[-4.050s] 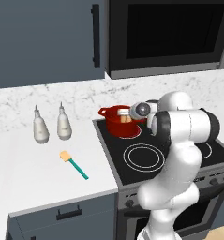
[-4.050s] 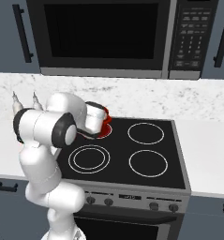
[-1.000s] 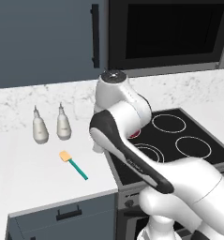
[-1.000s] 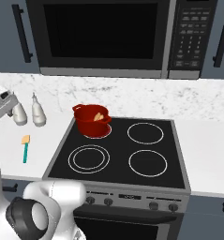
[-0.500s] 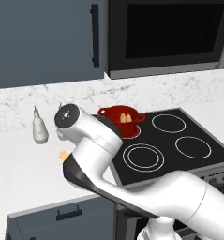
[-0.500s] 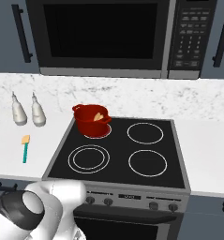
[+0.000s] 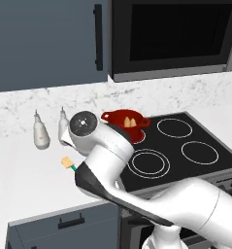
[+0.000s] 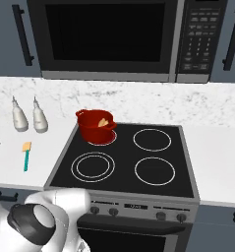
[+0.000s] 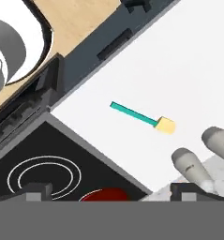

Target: Put the potato and squash in the pot. Retrieve the spatula and lightly stir the vegetables in the pot.

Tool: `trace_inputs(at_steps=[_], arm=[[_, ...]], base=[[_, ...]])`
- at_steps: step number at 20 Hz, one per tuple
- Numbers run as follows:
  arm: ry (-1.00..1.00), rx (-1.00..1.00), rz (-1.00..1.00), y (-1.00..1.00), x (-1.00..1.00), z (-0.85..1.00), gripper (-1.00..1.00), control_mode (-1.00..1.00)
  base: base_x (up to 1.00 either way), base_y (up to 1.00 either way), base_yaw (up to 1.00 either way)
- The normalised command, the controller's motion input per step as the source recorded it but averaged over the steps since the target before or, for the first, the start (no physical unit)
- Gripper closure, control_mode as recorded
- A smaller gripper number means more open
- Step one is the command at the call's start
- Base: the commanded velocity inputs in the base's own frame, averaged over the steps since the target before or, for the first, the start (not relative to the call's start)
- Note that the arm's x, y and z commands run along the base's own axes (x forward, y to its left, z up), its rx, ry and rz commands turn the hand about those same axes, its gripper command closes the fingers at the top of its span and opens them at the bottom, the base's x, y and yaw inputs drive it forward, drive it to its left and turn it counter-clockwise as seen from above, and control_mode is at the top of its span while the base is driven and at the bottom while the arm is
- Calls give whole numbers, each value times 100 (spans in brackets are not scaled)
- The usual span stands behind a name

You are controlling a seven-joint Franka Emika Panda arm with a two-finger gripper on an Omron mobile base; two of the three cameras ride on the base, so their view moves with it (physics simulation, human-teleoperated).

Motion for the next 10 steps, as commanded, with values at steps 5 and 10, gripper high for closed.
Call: trace_inputs(at_steps=[5, 10], arm=[[22, -23, 44, -5, 29, -27, -100, -100], [17, -21, 12, 4, 33, -33, -100, -100]], base=[[0, 0, 0], [0, 0, 0]])
